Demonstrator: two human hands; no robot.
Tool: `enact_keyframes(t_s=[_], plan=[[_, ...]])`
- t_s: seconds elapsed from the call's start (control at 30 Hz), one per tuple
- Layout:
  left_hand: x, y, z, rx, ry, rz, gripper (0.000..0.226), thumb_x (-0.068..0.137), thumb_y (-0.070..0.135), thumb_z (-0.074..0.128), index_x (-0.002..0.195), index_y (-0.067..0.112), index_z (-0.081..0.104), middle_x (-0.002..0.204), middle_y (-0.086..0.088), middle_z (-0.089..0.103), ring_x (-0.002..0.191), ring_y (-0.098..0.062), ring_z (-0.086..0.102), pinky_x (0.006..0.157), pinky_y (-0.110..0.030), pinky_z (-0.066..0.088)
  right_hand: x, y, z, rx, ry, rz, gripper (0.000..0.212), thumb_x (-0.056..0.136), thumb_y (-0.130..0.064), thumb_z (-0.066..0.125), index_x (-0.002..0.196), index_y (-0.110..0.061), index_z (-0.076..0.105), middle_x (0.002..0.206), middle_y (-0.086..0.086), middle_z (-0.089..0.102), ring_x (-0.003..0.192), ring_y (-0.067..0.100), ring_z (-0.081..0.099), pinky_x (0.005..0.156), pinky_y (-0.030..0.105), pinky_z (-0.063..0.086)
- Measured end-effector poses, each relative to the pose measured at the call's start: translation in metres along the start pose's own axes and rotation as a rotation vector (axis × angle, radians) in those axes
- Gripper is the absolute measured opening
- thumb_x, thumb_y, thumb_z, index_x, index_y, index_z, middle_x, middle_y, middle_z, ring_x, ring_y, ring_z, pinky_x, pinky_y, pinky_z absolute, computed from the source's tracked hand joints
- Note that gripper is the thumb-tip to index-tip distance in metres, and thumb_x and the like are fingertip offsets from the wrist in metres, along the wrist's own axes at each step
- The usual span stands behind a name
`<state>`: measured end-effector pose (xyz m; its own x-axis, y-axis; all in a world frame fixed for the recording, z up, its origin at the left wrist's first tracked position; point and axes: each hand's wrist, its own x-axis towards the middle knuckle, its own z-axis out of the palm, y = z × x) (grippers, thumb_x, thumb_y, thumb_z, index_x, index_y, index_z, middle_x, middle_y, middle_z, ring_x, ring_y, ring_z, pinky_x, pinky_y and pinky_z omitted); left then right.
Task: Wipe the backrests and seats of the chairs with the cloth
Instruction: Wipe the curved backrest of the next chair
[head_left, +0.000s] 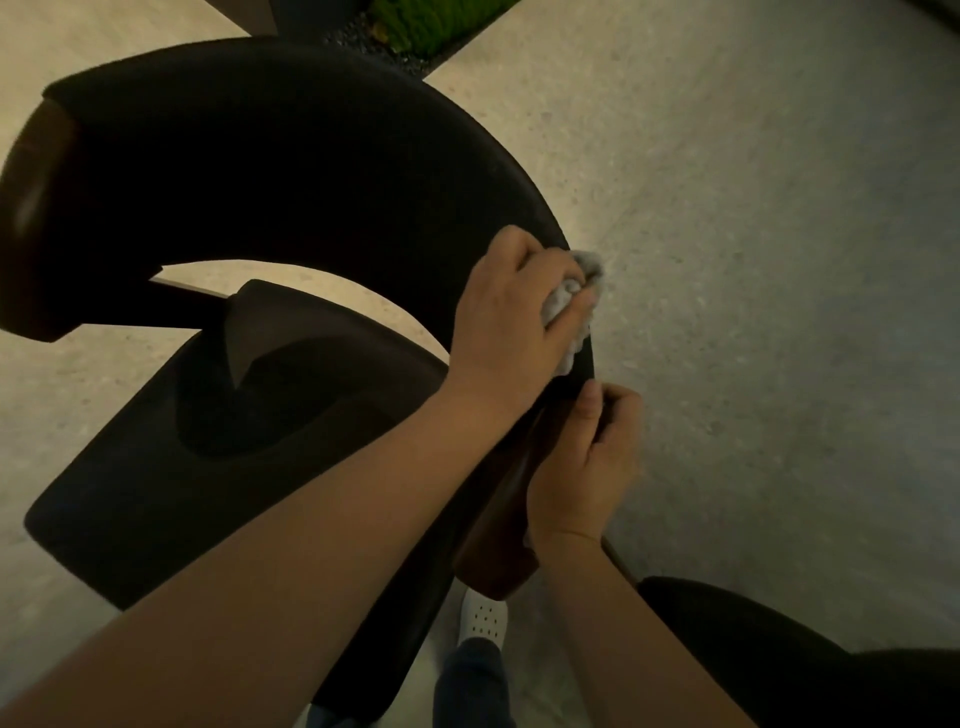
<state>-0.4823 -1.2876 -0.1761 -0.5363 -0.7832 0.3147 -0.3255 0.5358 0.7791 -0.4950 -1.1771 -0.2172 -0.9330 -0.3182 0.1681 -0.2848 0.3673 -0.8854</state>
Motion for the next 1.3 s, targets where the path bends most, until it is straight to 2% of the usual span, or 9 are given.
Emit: enact_keyframes(t_s=[0.13,0.27,0.4,0.57,0.63,0.77,0.87,1.07,1.3], plan=[[-0.016,-0.017,-0.003,-0.06,0.102,-0.228,0.014,0.094,0.028,0.059,0.101,0.015,0.058,0.107,0.004,0.043,0.087,-0.003,0.049,0.075,-0.004,0.042,-0.001,0.001,-0.001,-0.015,-0.014,-0.016,0.03,0.098,-0.042,0.035,0.091,-0.018,0.051,0.069,-0.017,0.048,0.065,-0.005,0.05,0.056,0.007,0.038],[-0.042,-0.049,-0.016,-0.008,0.034,-0.527,0.009,0.097,0.026,0.054,0.104,0.021,0.054,0.114,0.003,0.043,0.086,0.0,0.051,0.066,-0.004,0.039,-0.001,0.002,-0.002,-0.016,-0.035,-0.008,0.03,0.099,-0.041,0.035,0.092,-0.017,0.052,0.068,-0.017,0.047,0.066,-0.007,0.051,0.058,0.004,0.038],[-0.023,-0.024,-0.012,-0.144,0.14,-0.336,0.008,0.095,0.029,0.059,0.096,0.026,0.051,0.109,-0.001,0.046,0.085,0.004,0.048,0.074,0.0,0.038,-0.001,0.003,-0.001,0.004,-0.039,0.005,0.028,0.099,-0.041,0.035,0.091,-0.019,0.05,0.076,-0.026,0.053,0.064,-0.005,0.051,0.055,0.005,0.038],[-0.007,0.007,0.01,-0.138,0.14,-0.141,0.015,0.091,0.029,0.065,0.095,0.015,0.064,0.102,-0.003,0.053,0.09,-0.014,0.055,0.08,-0.032,0.052,-0.001,0.002,0.0,0.002,-0.019,0.014,0.027,0.098,-0.045,0.033,0.091,-0.023,0.048,0.075,-0.028,0.053,0.063,-0.005,0.051,0.053,0.007,0.037],[-0.006,0.005,0.012,-0.08,0.149,-0.116,0.019,0.09,0.029,0.067,0.094,0.011,0.066,0.1,-0.005,0.054,0.088,-0.015,0.055,0.077,-0.033,0.052,-0.001,0.002,-0.001,0.004,-0.025,0.023,0.026,0.097,-0.046,0.033,0.091,-0.025,0.047,0.074,-0.026,0.053,0.062,-0.003,0.051,0.053,0.009,0.038],[-0.003,0.002,0.01,-0.053,0.143,-0.098,0.02,0.091,0.031,0.064,0.094,0.012,0.064,0.099,-0.004,0.055,0.085,-0.013,0.055,0.074,-0.031,0.053,0.0,0.001,0.0,-0.006,-0.017,0.009,0.025,0.097,-0.044,0.033,0.09,-0.024,0.047,0.074,-0.028,0.053,0.063,-0.004,0.051,0.054,0.007,0.037],[-0.007,-0.002,0.009,-0.103,0.179,-0.146,0.015,0.093,0.027,0.061,0.094,0.012,0.059,0.098,0.0,0.051,0.083,-0.004,0.052,0.076,-0.016,0.048,0.0,0.002,-0.001,-0.011,-0.023,0.01,0.027,0.098,-0.044,0.034,0.091,-0.022,0.049,0.071,-0.019,0.053,0.063,-0.002,0.051,0.055,0.008,0.037],[-0.024,-0.041,0.0,-0.105,0.168,-0.486,0.007,0.097,0.024,0.055,0.1,0.018,0.052,0.108,-0.002,0.049,0.081,0.01,0.047,0.072,0.002,0.037,-0.001,0.004,-0.002,-0.012,-0.04,-0.002,0.029,0.098,-0.043,0.033,0.093,-0.02,0.051,0.07,-0.014,0.047,0.066,-0.002,0.052,0.058,0.007,0.039],[-0.026,-0.025,0.02,-0.227,0.27,-0.303,0.01,0.098,0.022,0.054,0.097,0.011,0.056,0.1,-0.004,0.051,0.084,0.009,0.05,0.073,-0.004,0.04,-0.001,0.005,-0.001,0.026,-0.042,-0.002,0.028,0.099,-0.041,0.034,0.093,-0.019,0.049,0.077,-0.027,0.052,0.065,-0.005,0.051,0.057,0.006,0.038]])
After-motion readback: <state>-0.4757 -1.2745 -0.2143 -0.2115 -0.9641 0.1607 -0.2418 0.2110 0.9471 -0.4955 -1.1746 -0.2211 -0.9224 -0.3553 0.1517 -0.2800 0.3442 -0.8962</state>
